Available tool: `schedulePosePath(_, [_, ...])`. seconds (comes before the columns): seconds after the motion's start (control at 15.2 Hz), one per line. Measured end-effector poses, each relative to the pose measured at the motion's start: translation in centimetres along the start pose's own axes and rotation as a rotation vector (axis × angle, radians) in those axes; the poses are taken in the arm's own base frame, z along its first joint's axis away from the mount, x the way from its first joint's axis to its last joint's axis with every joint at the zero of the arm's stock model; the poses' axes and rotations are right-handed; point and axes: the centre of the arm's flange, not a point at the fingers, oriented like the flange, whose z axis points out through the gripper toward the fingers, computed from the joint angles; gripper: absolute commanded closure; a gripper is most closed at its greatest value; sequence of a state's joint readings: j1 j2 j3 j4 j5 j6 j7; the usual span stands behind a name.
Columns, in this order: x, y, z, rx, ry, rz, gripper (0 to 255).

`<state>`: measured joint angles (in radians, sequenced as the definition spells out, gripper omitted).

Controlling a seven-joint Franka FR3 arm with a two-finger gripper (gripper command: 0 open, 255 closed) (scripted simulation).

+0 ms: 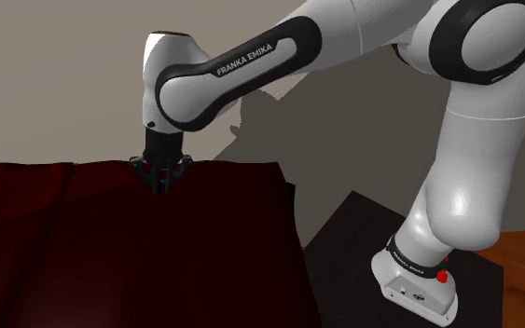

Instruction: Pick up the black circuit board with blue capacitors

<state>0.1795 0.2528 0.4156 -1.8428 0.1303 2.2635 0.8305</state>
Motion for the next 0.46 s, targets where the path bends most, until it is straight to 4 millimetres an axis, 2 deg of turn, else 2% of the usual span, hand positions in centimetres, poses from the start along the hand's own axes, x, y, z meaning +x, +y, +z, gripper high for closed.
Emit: schedulePosePath(0.46, [-0.1,-0.9,-3.4,0.000,0.000,0.000,255])
